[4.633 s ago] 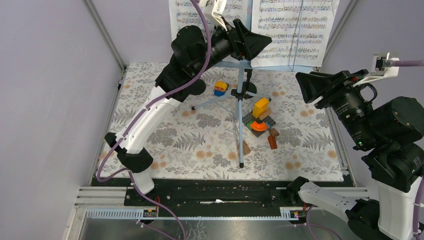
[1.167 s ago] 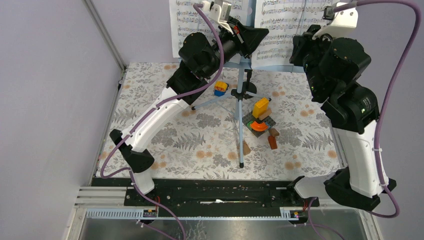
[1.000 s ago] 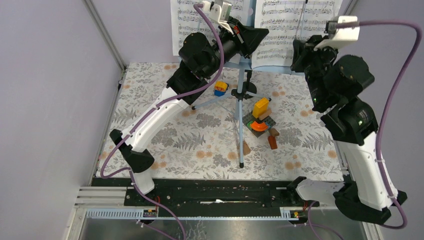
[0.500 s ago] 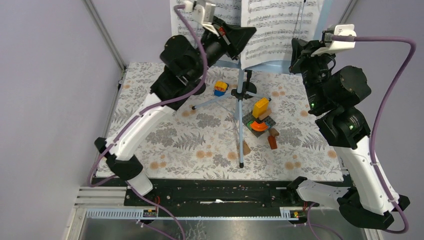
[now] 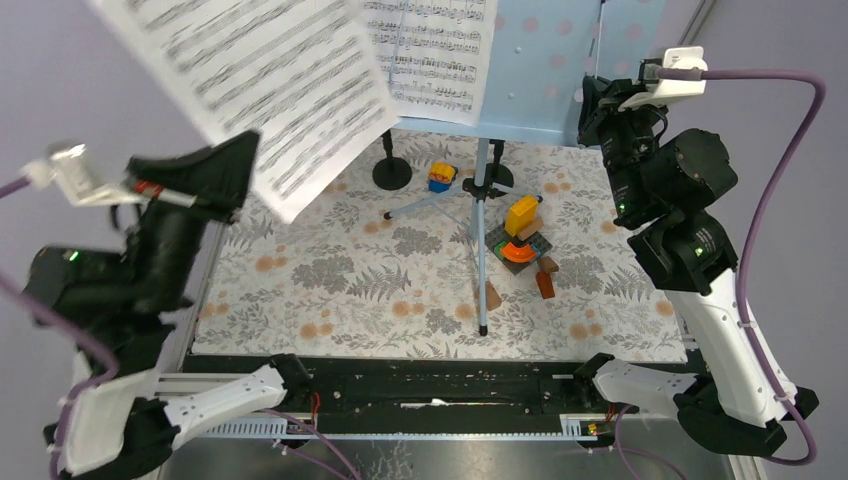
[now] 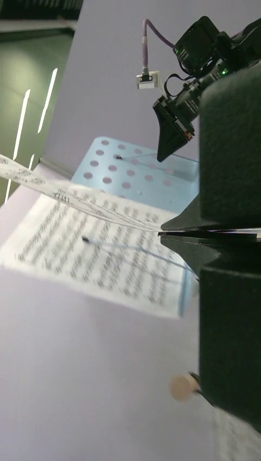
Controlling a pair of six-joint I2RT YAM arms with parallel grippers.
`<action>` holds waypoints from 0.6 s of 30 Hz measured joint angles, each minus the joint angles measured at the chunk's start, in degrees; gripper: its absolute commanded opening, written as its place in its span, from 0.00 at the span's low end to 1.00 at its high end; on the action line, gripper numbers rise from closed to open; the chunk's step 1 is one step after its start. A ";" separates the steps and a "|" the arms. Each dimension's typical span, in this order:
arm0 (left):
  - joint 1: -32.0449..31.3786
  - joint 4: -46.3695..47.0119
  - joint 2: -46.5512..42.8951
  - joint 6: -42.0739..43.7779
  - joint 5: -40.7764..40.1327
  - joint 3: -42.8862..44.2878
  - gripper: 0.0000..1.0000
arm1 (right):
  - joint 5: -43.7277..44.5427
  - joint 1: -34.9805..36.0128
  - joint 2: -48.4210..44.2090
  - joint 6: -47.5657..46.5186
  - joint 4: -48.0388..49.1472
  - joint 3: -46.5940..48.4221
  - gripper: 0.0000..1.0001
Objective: Pack up the instrument practice props
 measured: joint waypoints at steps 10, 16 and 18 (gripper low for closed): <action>0.00 -23.85 -21.90 -13.57 -16.85 -18.21 0.00 | 0.90 0.00 -0.94 -0.04 -0.04 -3.13 0.56; 0.00 -36.50 -26.16 -26.05 -24.59 -28.39 0.00 | 1.01 0.00 -5.81 0.33 -0.87 -6.62 0.65; -0.11 -38.27 -26.47 -29.18 -27.21 -31.65 0.00 | 1.05 0.00 -7.85 0.83 -1.84 -6.75 0.67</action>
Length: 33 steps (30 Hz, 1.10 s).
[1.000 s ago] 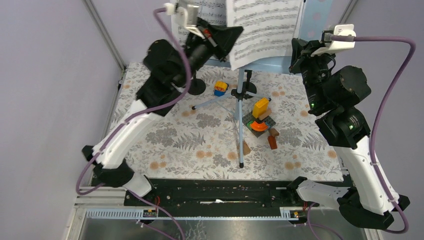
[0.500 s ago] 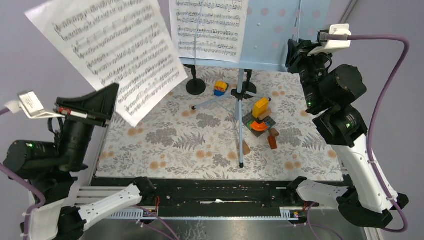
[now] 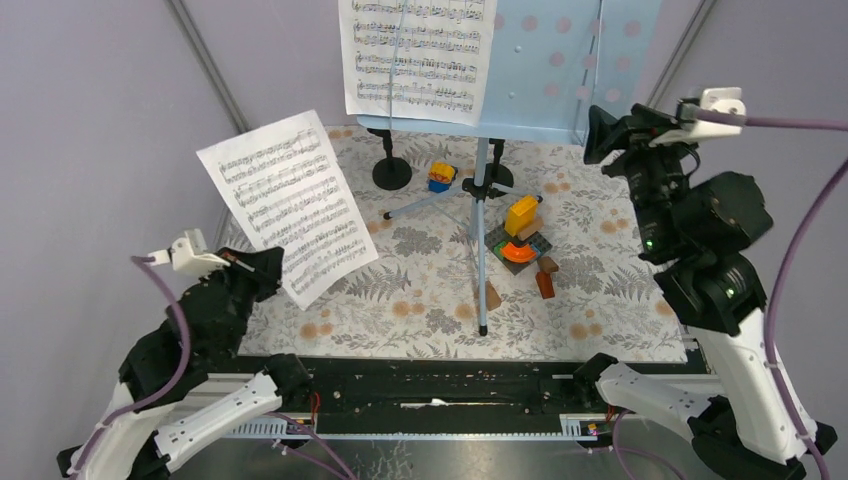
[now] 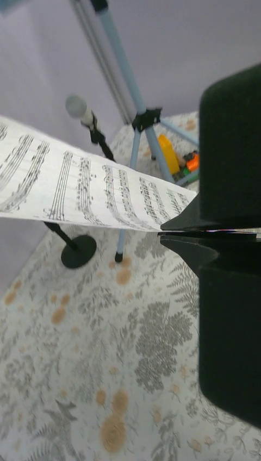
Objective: Pack up the instrument practice props
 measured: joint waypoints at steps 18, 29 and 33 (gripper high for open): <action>37.07 29.79 24.96 4.28 17.94 -18.62 0.00 | 0.39 0.00 -13.79 11.41 -12.37 -11.30 0.72; 64.57 48.92 47.80 -0.57 49.22 -22.80 0.00 | -1.57 0.00 -14.93 14.29 -15.13 -18.25 0.75; 66.36 51.71 53.20 -3.23 50.40 -22.82 0.20 | -2.16 0.00 -14.97 15.08 -15.39 -19.85 0.75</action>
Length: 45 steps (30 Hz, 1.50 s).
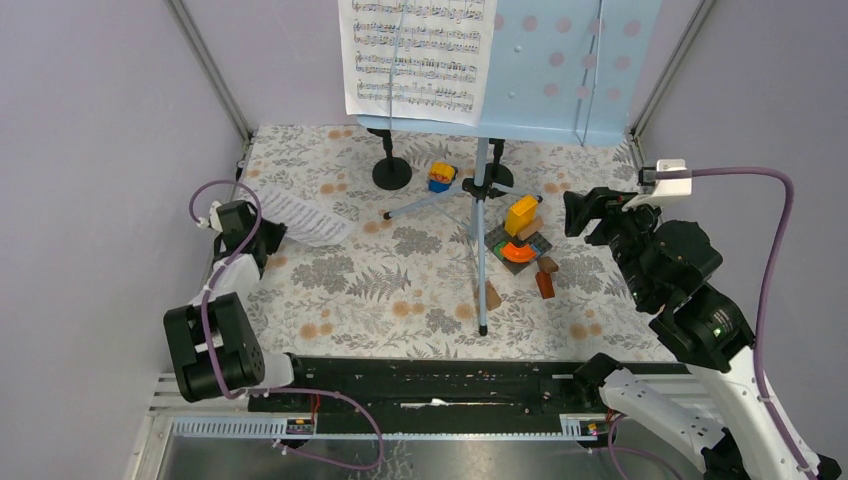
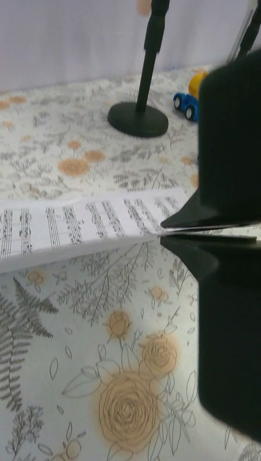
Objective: Pack up the instrument practice props
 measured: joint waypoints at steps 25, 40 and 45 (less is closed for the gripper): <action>0.59 -23.04 -22.51 11.32 6.25 24.46 0.97 | -24.20 0.00 7.17 9.25 -13.46 -1.14 0.86; -17.53 -24.79 -9.81 15.67 27.85 73.42 0.85 | -47.63 0.00 20.61 16.22 -0.57 23.08 0.87; -27.54 -27.39 0.26 17.81 27.06 86.12 0.79 | -40.94 0.00 23.58 17.27 4.70 28.30 0.88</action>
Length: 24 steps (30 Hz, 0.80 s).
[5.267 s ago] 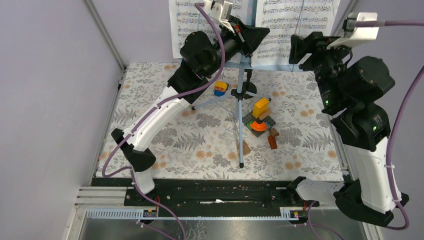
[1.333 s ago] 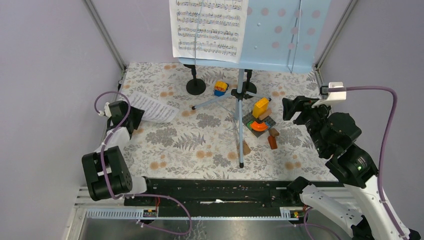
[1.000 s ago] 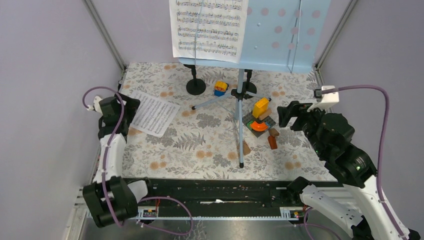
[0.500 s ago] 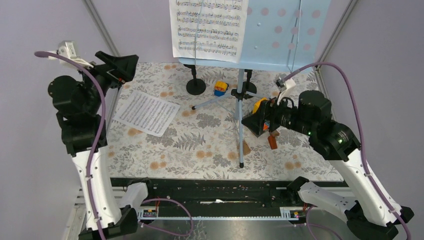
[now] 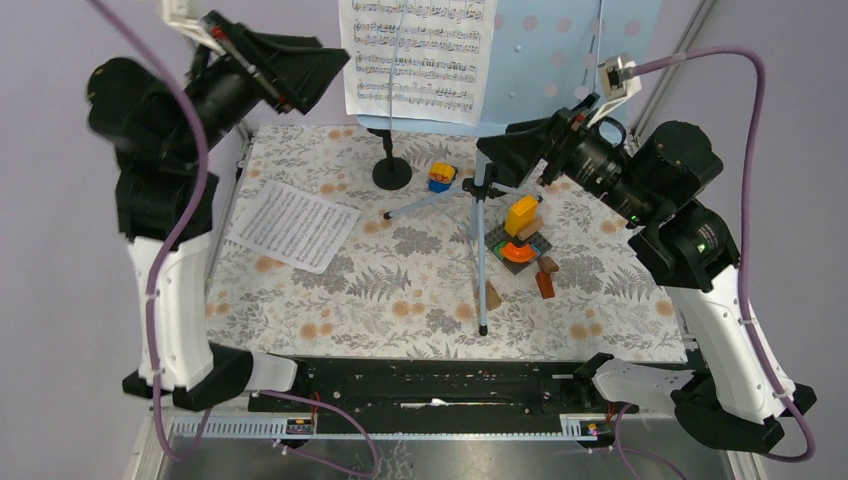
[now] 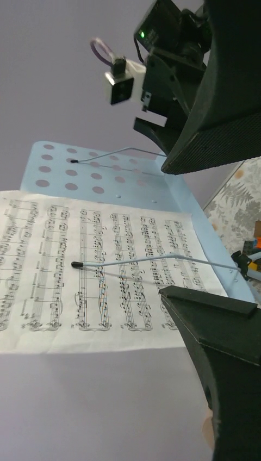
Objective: Pack up the instrument practice props
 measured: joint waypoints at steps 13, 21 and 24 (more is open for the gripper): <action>-8.66 -4.28 14.10 0.66 -3.45 5.46 0.68 | 13.22 0.00 8.46 1.55 6.49 7.78 0.86; -9.94 -0.22 13.55 -0.79 -4.04 5.46 0.57 | 15.85 0.00 9.88 1.53 6.71 7.85 0.79; -11.63 0.83 13.57 -0.96 -4.17 5.35 0.56 | 16.81 0.00 9.88 1.42 7.78 7.85 0.78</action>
